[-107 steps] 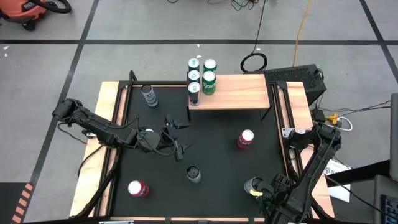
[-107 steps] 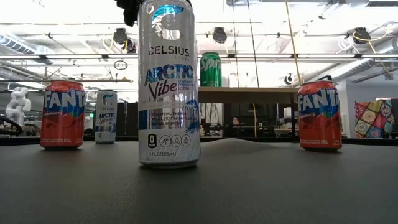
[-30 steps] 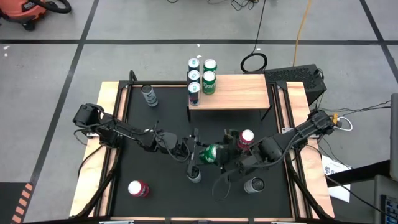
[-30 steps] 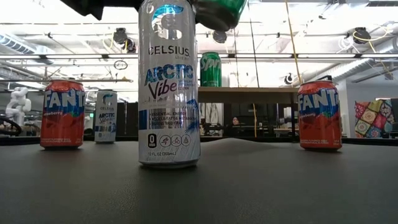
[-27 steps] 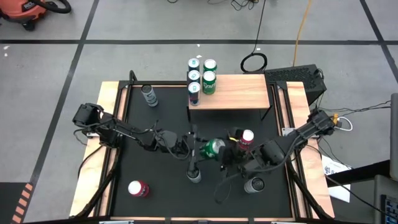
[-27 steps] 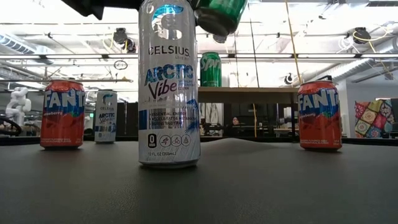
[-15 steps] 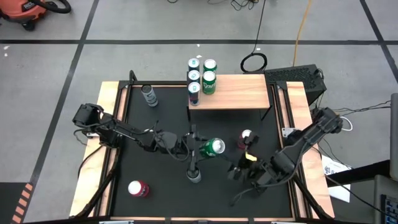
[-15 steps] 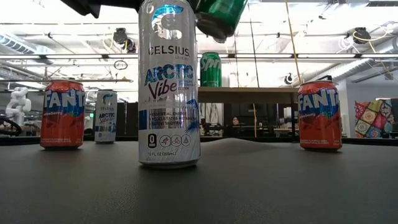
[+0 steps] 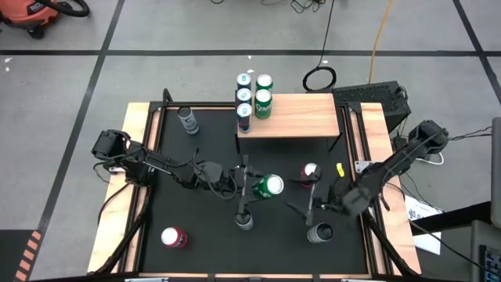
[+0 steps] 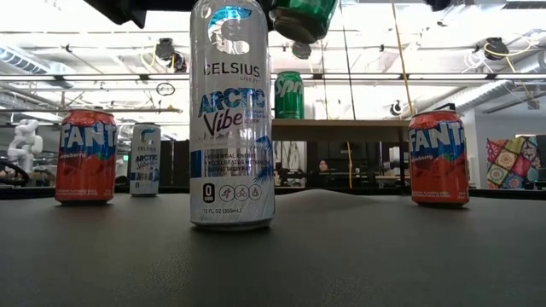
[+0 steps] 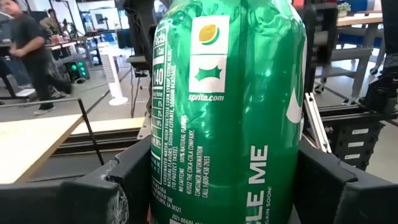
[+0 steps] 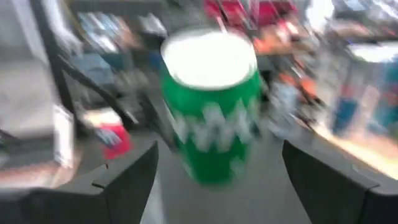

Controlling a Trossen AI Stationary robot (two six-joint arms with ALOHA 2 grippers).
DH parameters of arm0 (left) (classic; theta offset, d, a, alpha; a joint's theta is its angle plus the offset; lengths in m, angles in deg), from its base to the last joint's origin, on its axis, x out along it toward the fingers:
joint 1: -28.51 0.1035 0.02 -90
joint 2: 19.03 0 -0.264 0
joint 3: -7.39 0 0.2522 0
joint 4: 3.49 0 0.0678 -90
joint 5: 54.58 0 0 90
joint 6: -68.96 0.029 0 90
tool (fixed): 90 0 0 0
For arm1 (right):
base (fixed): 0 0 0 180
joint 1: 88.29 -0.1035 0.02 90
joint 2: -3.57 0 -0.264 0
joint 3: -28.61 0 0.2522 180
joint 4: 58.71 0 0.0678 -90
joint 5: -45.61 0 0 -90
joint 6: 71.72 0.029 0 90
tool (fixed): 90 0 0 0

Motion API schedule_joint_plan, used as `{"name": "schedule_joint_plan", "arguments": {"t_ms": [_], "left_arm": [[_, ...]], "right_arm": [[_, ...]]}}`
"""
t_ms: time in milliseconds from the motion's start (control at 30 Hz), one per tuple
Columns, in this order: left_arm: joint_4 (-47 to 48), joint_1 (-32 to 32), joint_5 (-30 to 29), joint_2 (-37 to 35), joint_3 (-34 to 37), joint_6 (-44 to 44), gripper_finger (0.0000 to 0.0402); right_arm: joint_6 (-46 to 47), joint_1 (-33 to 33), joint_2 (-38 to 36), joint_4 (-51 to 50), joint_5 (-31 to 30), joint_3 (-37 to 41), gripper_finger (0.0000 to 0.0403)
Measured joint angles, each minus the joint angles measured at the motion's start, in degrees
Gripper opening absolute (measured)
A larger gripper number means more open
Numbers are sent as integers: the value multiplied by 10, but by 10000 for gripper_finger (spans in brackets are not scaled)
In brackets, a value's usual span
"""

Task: Place canned beverage on shelf
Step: Put the green soda can on the shelf aligned with the other green soda cans

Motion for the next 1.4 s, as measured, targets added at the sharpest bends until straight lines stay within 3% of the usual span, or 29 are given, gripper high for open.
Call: {"name": "schedule_joint_plan", "arguments": {"t_ms": [100, 167, 367, 700, 967, 1167, 1400], "left_arm": [[-6, 0, 1, 2, 0, -1, 275], [-4, 0, 1, 3, 0, -1, 275], [-3, 0, -13, 4, 0, -2, 275], [-2, -1, -17, 4, 0, -17, 275], [-2, -1, -21, 4, 0, -21, 276], [13, -1, -26, 4, 0, -20, 321], [95, 0, -97, -23, 0, -12, 340]], "right_arm": [[-69, 19, 1, 154, 42, 48, 334], [-78, 39, 7, 185, 73, 55, 334], [-78, 82, 49, 184, 140, 39, 334], [-96, 108, 93, 184, 157, -3, 332], [-84, 124, 94, 184, 181, -8, 291], [-74, 129, 94, 175, 188, -8, 285], [-73, 140, 65, 113, 157, -9, 285]]}}
